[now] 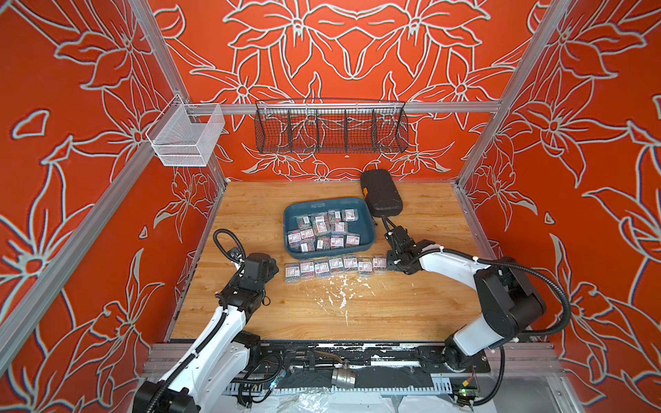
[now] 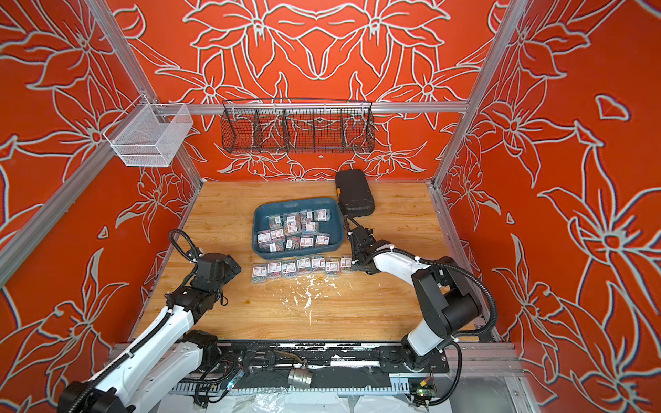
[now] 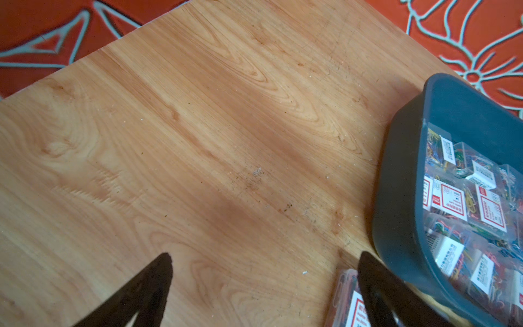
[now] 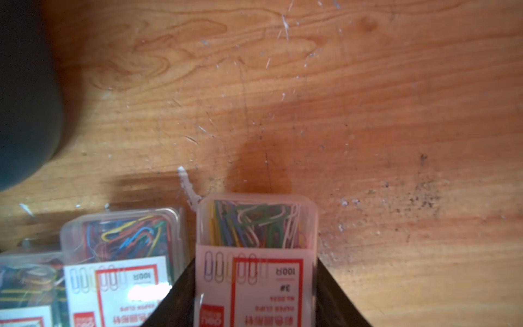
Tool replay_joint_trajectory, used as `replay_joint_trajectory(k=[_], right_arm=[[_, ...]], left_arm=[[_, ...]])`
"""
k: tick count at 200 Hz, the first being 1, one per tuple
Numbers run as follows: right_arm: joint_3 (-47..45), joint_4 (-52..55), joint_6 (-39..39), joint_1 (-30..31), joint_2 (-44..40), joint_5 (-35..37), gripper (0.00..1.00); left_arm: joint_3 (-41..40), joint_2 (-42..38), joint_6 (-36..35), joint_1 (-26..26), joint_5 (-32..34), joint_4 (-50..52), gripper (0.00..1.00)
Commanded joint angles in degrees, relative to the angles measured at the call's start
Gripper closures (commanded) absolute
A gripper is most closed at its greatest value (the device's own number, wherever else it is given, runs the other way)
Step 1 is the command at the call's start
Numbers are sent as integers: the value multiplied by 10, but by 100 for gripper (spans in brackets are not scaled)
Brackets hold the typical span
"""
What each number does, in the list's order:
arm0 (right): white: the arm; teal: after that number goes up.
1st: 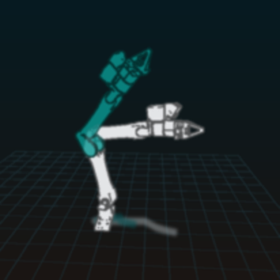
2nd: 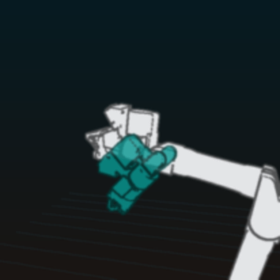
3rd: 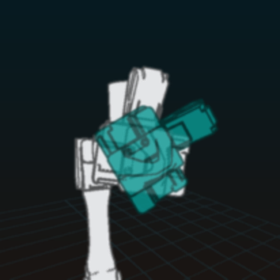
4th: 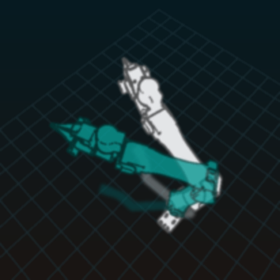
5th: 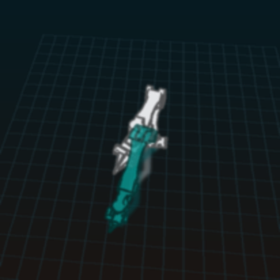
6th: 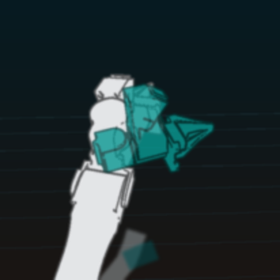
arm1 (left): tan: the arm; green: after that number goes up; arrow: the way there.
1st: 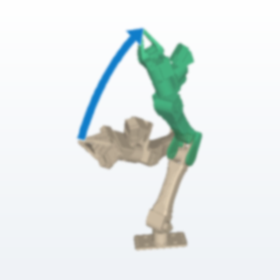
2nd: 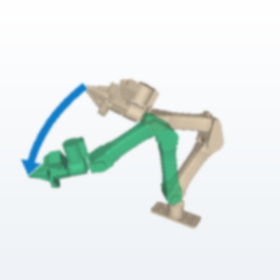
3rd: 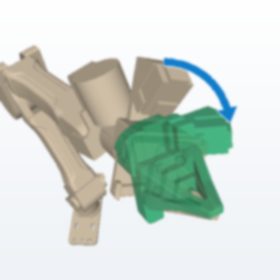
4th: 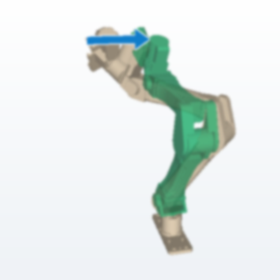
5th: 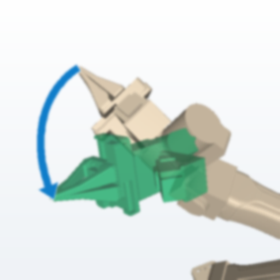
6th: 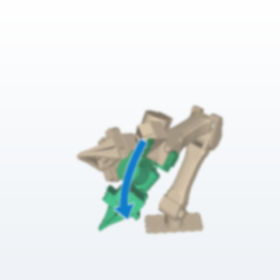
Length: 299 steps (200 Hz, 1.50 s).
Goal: Take the paper clips out of the storage box
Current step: Place the boxed paper clips at the center of the board.
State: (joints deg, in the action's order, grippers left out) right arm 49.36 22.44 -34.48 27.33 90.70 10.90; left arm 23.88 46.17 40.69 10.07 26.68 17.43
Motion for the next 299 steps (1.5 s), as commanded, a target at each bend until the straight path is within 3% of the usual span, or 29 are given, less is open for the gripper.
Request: replay_joint_trajectory(k=[1,78,98,123,168,299], right_arm=[[0,-16,0,-4,6,-8,51],[-16,3,-2,-7,-61,-10,29],[-24,6,-6,-8,-87,-7,27],[-39,-2,-17,-20,-128,5,36],[-52,-43,-33,-66,-151,-28,37],[-42,-158,-98,-119,-9,-152,47]], left_arm=[[-1,-6,-1,-1,3,-4,1],[-1,-6,-1,-1,3,-5,1],[-1,-6,-1,-1,2,-5,1],[-1,-6,0,-1,3,-5,1],[-1,-6,1,-1,5,-5,1],[-6,-16,-1,-1,7,-6,1]])
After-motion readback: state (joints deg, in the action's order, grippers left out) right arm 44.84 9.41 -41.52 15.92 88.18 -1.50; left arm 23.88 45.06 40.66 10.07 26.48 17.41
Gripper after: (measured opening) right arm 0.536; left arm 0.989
